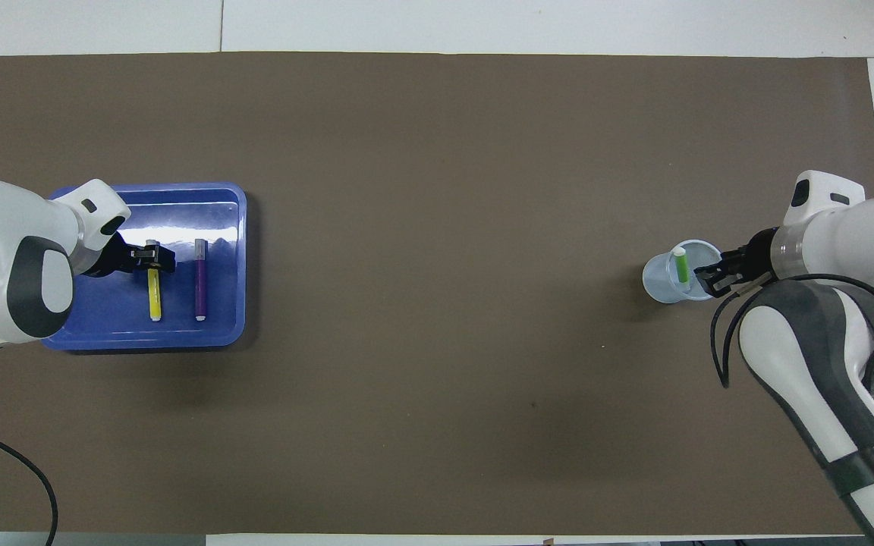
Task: Transfer and insert pens with both arms
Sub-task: 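Insert the green pen into the cup while the left gripper grasps the yellow pen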
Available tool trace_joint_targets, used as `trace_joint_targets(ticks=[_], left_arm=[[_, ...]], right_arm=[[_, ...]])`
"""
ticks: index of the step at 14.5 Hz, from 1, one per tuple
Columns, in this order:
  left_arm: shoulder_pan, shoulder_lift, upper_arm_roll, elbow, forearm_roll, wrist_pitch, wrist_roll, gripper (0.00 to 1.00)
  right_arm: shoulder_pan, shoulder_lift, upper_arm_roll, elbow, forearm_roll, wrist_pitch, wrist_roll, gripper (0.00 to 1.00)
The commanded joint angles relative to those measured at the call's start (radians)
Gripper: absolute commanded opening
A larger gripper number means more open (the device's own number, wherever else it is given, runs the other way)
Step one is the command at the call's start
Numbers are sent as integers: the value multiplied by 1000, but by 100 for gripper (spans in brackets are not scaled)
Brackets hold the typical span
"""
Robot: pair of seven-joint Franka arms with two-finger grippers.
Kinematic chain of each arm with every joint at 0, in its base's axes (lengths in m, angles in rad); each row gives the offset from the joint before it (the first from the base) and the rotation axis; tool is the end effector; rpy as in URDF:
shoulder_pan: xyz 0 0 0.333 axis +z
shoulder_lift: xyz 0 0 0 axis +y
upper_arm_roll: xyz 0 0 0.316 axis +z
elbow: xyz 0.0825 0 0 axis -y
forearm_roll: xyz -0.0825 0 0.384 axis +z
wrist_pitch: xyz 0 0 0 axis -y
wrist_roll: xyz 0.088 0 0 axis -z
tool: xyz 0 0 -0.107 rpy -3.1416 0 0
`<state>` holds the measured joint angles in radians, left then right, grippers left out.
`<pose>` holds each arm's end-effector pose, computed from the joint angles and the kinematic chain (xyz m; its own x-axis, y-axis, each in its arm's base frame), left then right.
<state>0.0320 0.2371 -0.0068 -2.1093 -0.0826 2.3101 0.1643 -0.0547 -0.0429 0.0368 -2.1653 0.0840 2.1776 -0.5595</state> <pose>0.5703 0.0128 0.3008 0.9962 -0.0829 -0.0276 -0.0810 -0.9945 0.0659 0.5330 -0.0063 0.4194 0.8773 0.4728 0.0824 0.4764 -0.8787 -0.0308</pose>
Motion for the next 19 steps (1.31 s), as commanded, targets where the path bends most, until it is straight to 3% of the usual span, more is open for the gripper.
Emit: trace_joint_targets(ticks=[1, 5, 6, 11, 17, 19], left_arm=[[-4, -7, 4, -21, 27, 28, 6, 49], [-9, -7, 4, -21, 38, 26, 6, 6], [-9, -7, 4, -21, 38, 25, 6, 0], [-1, -5, 2, 9, 37, -21, -5, 0], [-14, -10, -4, 242, 18, -380, -182, 0], [-47, -13, -2, 334, -49, -516, -273, 0]], right_arm=[[-7, -9, 14, 108, 40, -128, -10, 100], [-2, -11, 20, 174, 234, -214, 21, 100], [15, -12, 20, 174, 303, -217, 64, 100], [127, -29, 20, 174, 512, -219, 496, 100], [214, -49, 20, 174, 669, -170, 782, 100], [239, -52, 20, 174, 713, -159, 852, 100]])
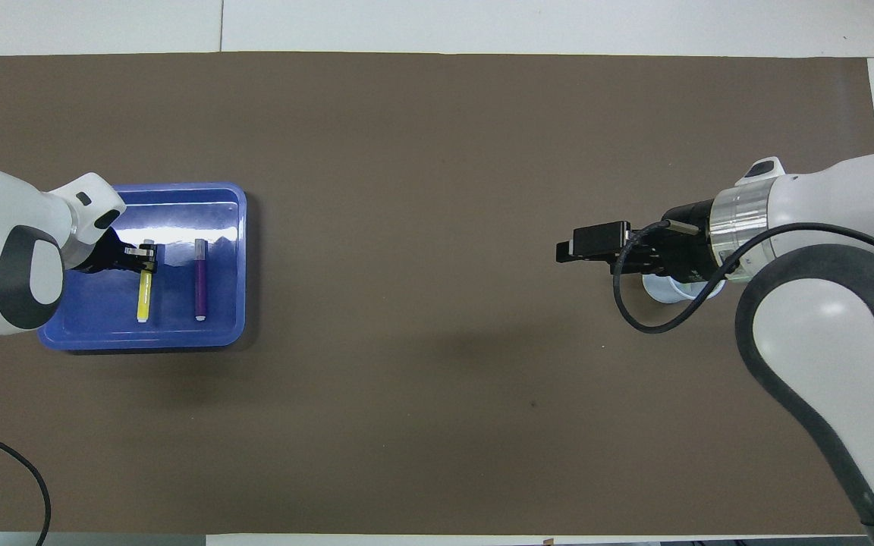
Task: Transfer and insert pens with both arms
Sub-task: 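Lift the yellow pen toward the right gripper while the right gripper approaches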
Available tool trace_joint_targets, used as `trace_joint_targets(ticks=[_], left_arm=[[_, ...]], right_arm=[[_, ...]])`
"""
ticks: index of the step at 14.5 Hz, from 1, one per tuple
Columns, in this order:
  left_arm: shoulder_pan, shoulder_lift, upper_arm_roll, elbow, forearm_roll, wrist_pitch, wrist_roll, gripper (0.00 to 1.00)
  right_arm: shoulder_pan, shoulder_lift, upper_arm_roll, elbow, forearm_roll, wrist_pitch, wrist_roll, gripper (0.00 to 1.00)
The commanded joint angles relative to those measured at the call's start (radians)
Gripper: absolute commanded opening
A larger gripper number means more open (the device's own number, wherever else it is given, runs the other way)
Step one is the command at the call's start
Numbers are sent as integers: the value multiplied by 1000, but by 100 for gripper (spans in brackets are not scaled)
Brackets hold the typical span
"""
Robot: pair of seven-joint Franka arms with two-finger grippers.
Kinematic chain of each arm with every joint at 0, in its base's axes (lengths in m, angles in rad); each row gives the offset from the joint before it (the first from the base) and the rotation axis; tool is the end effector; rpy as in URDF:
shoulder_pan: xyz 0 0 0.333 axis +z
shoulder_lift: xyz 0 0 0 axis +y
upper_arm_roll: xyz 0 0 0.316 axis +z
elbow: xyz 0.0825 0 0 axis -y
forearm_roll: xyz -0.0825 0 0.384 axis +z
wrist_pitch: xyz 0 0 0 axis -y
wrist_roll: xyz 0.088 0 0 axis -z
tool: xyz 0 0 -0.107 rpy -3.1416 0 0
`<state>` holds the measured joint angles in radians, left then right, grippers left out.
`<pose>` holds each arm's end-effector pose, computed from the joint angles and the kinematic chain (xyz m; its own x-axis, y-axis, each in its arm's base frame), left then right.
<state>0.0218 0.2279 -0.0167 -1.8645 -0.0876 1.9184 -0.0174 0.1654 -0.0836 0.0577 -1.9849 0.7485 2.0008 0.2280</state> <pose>0.5941 -0.0027 0.3820 0.9831 0.0519 -0.1757 0.0662 -0.9949 0.0766 0.5264 0.1625 0.5255 0.9601 -0.2363 -0.1494 -0.2770 -0.7320 -0.6225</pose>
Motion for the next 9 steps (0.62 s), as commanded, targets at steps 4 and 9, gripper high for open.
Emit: trace_joint_targets(ticks=[4, 9], left_arm=[[-109, -34, 6, 188, -153, -285, -449, 0], [-212, -136, 6, 170, -349, -299, -987, 0]], right_arm=[[72, -25, -1, -6, 112, 84, 220, 100], [180, -22, -1, -11, 114, 240, 329, 100]])
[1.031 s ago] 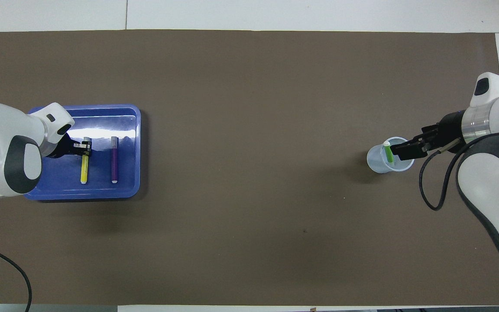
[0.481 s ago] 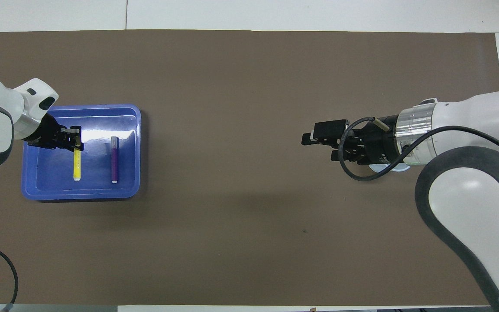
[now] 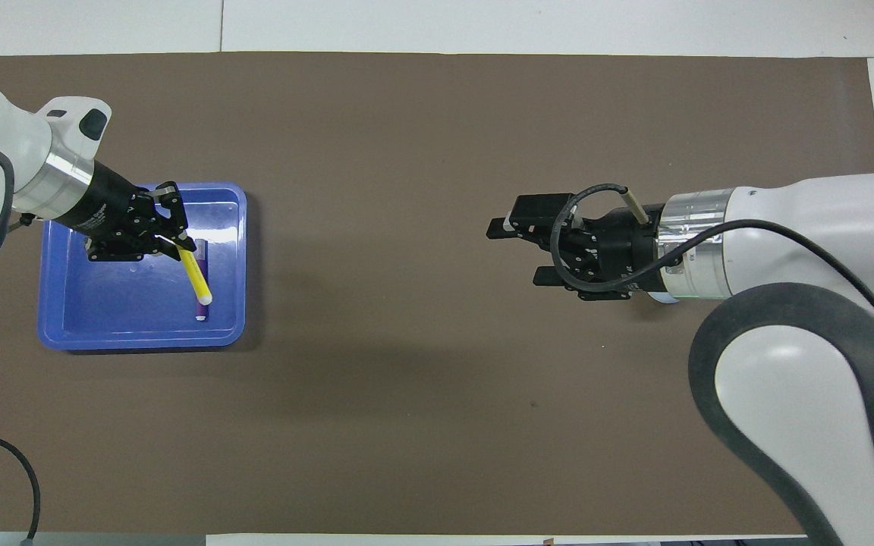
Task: Transfer and insert pens with both arms
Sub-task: 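Lift the yellow pen toward the right gripper while the right gripper approaches, then grasp the yellow pen with the right gripper while the left gripper releases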
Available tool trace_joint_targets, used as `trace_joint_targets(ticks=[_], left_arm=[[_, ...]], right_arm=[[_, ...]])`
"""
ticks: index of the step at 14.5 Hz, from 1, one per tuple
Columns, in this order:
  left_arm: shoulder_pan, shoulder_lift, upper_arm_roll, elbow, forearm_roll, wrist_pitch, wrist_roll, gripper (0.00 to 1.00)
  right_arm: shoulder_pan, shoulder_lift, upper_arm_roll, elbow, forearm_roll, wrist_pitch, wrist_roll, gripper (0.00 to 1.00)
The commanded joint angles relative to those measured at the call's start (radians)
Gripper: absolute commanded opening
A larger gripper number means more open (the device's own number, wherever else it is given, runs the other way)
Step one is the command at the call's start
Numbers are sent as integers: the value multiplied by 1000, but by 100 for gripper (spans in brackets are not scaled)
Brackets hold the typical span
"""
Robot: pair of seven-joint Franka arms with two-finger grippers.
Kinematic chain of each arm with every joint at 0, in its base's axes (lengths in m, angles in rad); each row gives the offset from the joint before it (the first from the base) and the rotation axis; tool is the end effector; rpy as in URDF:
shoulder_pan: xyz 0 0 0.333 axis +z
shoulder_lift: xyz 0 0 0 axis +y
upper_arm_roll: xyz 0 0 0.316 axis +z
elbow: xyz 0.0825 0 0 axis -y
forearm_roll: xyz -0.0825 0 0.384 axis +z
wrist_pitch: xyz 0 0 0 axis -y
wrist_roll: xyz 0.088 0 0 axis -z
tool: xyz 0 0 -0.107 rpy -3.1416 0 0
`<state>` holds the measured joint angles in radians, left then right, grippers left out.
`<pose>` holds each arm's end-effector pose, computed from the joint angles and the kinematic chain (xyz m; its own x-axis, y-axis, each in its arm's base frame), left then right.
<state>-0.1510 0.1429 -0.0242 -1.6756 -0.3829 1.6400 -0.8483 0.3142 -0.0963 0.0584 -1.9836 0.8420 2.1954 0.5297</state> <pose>0.5731 -0.1389 0.5062 0.6962 0.5995 -0.3948 0.6824 -0.7235 0.1048 0.5138 0.2303 0.5501 0.8677 -0.4281 -0.2528 -0.4764 -0.5704 -0.6691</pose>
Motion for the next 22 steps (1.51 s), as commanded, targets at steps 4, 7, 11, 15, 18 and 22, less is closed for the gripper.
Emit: trace_joint_targets(ticks=[4, 7, 11, 15, 18, 22], left_arm=[[-120, -81, 13, -30, -149, 20, -498, 0], [-170, -115, 12, -102, -229, 84, -609, 0], [-180, -177, 13, -223, -376, 152, -617, 0], [-182, -178, 12, -230, -390, 176, -655, 0], [-183, -180, 12, -236, -396, 178, -664, 0], [-190, -181, 12, -239, -398, 181, -669, 0]], right_arm=[[104, -7, -2, -18, 19, 130, 66, 100], [170, -8, -2, -17, 19, 145, 82, 100], [230, -10, -2, -40, 17, 244, 110, 95], [235, -13, -2, -50, 6, 242, 99, 78], [236, -11, -2, -52, 5, 245, 98, 63], [236, -11, -2, -52, 5, 244, 90, 43]])
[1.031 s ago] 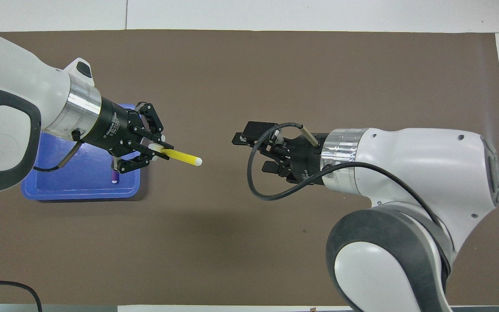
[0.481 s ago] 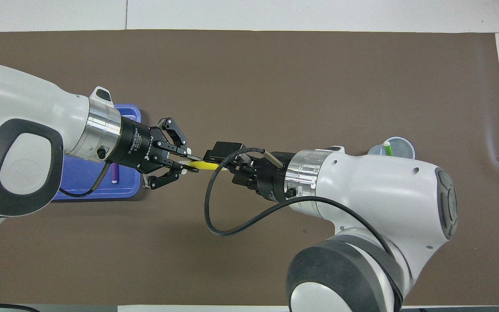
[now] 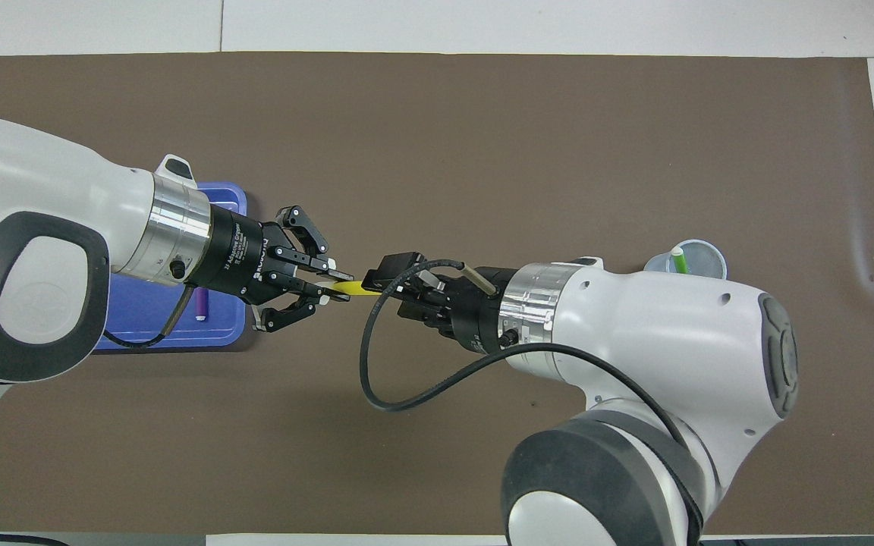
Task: Transfer and insert pens with both arms
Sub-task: 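Grasp the yellow pen with the right gripper while the left gripper releases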
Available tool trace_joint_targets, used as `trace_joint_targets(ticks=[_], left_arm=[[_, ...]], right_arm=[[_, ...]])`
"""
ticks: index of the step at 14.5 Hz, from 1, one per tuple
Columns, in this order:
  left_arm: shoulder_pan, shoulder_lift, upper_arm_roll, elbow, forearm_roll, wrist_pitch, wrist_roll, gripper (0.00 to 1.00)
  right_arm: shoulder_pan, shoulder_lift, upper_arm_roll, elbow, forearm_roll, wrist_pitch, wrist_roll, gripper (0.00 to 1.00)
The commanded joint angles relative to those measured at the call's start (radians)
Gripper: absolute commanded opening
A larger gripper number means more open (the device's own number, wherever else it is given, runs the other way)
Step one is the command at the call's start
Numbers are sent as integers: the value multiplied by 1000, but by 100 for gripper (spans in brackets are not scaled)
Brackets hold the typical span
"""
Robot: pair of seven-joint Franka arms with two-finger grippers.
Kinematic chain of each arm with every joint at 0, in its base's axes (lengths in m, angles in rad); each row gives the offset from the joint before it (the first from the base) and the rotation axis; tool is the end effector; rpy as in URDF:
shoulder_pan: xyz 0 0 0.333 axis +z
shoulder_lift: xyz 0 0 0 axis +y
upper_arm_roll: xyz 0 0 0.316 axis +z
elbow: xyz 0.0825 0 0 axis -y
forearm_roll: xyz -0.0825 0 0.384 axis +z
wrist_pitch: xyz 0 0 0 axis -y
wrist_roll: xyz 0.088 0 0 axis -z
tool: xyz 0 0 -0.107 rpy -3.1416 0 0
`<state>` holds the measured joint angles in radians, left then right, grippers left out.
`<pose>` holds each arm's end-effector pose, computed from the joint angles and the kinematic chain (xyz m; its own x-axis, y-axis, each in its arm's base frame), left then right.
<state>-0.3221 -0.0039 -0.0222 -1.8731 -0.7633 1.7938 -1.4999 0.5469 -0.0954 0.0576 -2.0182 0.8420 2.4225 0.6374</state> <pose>0.5065 -0.2440 0.5245 0.1214 0.7337 -0.6685 0.9671 -0.2391 -0.0868 0.4666 0.3274 0.5499 0.8793 -0.4241 -0.2167 -0.4411 -0.5537 -0.7063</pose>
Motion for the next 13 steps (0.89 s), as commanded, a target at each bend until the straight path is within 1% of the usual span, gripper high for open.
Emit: trace_joint_targets(ticks=[1, 5, 6, 7, 8, 9, 13], left_arm=[[-18, -37, 10, -46, -17, 27, -17, 0], [-18, -39, 10, -47, -36, 30, -17, 0], [-18, -39, 10, -46, -37, 30, -17, 0], [-18, -39, 10, -47, -39, 30, -17, 0], [-18, -39, 10, -47, -39, 30, -17, 0], [-18, -39, 10, -47, -39, 30, -16, 0], [-18, -39, 11, -47, -45, 32, -17, 0]], right_arm=[[2, -12, -1, -17, 5, 17, -18, 43], [1, -12, -1, -17, 5, 18, -18, 43], [1, -12, -1, -17, 5, 18, -18, 41], [-1, -10, -1, -17, 5, 18, -18, 31], [-2, -12, -1, -19, 5, 17, -16, 14], [-4, -12, -1, -20, 5, 17, -13, 0], [-10, -12, -1, -22, 5, 9, -10, 0]])
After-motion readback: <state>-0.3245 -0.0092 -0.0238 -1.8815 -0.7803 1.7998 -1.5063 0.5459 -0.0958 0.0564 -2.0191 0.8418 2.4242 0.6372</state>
